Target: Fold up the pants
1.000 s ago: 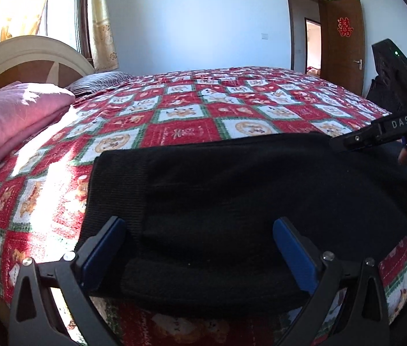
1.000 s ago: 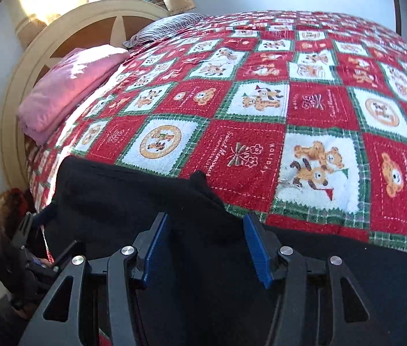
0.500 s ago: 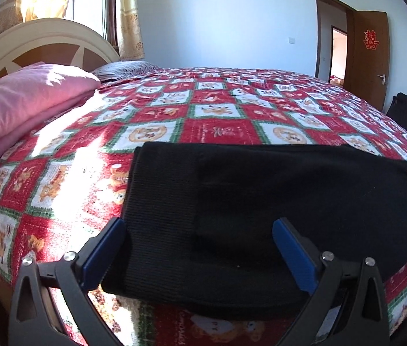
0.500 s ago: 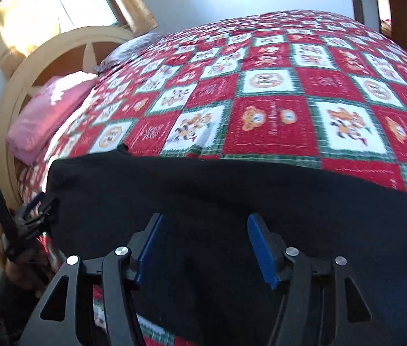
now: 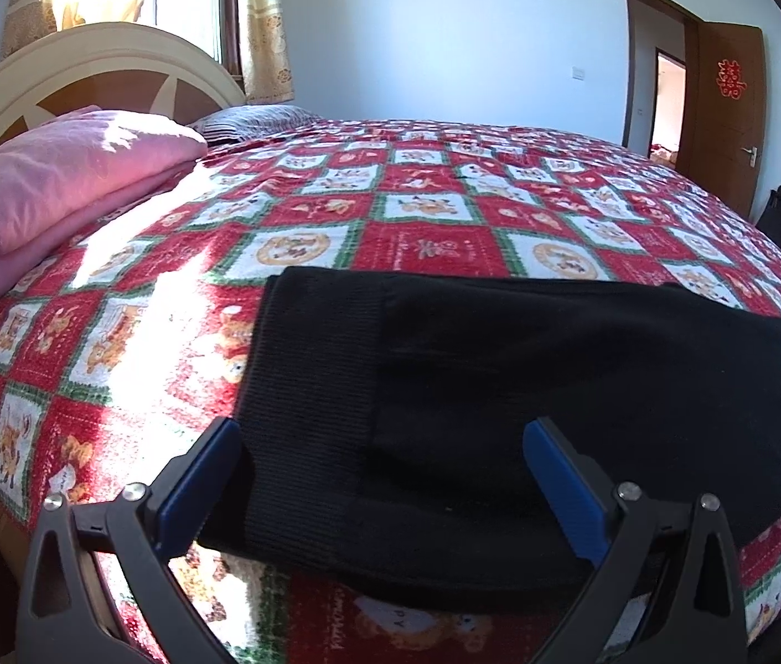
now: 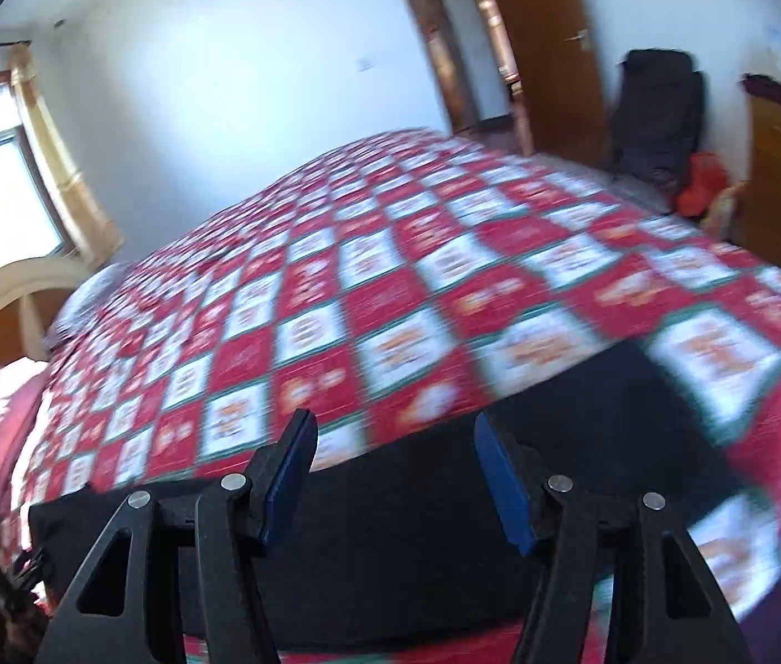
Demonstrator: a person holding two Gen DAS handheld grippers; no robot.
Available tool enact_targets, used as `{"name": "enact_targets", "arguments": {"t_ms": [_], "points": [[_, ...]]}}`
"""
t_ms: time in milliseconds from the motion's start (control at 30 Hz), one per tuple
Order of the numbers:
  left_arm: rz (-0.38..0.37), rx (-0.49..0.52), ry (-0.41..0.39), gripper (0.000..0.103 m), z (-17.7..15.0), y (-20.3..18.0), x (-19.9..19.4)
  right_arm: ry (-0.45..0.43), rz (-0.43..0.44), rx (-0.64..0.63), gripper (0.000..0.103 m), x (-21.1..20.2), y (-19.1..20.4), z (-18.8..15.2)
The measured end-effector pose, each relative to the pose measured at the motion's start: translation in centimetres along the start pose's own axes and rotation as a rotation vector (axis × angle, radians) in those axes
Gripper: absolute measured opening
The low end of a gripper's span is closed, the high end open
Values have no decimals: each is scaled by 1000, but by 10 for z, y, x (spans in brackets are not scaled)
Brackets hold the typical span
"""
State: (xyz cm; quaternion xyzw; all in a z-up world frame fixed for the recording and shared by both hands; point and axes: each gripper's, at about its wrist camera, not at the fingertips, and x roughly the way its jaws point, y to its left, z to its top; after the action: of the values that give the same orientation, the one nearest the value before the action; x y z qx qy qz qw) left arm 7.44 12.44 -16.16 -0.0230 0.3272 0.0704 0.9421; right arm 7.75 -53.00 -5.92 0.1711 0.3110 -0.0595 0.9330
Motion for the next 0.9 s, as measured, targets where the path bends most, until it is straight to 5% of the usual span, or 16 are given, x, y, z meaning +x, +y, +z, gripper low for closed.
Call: {"name": "enact_targets", "arguments": {"t_ms": [133,267,500,900], "points": [[-1,-70,22,103,-2,12,5,-34,-101,59,61,-24,-59,14],[12,-63,15,103,-3,11,4,-20,-104,103,59,-28,-94,14],[-29,-76,-27,103,-9,18,7,139,-127,79,56,6,-105,-3],[-31,-78,-39,103,-10,17,7,158,-75,84,42,6,-113,-7]]}}
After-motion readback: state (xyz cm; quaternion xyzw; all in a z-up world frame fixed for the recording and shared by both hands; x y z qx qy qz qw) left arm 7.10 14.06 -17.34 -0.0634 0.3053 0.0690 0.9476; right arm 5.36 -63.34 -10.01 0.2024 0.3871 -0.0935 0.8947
